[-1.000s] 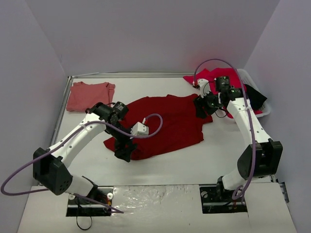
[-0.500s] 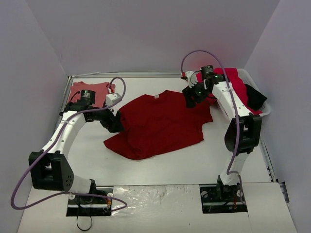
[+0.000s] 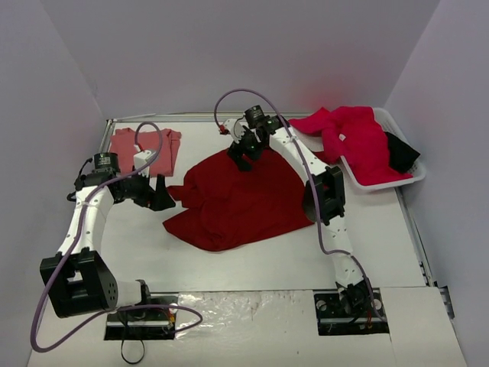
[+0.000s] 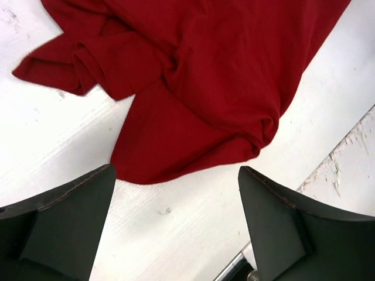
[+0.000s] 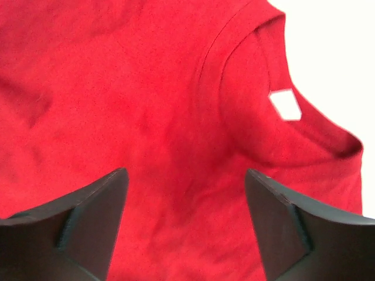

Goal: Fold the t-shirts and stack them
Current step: Flatten out the tshirt

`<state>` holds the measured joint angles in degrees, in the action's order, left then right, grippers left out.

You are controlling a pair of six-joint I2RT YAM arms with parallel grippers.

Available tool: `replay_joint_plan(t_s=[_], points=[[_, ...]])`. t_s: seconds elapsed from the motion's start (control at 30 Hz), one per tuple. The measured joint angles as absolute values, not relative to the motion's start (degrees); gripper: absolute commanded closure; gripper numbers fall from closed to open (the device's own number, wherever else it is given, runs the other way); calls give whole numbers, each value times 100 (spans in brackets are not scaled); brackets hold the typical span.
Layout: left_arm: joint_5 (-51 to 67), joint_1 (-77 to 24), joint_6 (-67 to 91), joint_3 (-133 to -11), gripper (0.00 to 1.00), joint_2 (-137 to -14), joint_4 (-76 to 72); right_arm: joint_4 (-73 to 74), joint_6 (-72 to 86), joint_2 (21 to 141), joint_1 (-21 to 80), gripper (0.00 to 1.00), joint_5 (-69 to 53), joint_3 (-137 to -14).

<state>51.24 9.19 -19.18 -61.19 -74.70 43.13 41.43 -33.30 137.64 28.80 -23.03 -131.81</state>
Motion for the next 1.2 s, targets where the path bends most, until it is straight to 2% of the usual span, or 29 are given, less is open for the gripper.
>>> replay_joint_plan(t_s=[0.1, 0.2, 0.3, 0.73, 0.97, 1.2], points=[[5168, 1009, -2145, -6117, 15, -7393, 4637, 4099, -3374, 14311, 2923, 12, -2196, -13847], [5234, 1063, -2344, -6117, 14, -7251, 4908, 3964, -3454, 14534, 2915, 2, -2095, -14003], [5251, 1070, -2506, -6117, 14, -7124, 5100, 3736, -3529, 14597, 2891, 0, -2034, -14003], [5251, 1070, -2672, -6119, 14, -7277, 5282, 2447, -3395, 14774, 2731, 1, -1221, -13979], [5299, 1070, -2797, -6119, 14, -7330, 5398, 2241, -3105, 14704, 1734, 8, -1100, -13166], [5511, 1068, -2978, -6139, 14, -7330, 5529, 2161, -2982, 13955, 792, 11, -1122, -11848]])
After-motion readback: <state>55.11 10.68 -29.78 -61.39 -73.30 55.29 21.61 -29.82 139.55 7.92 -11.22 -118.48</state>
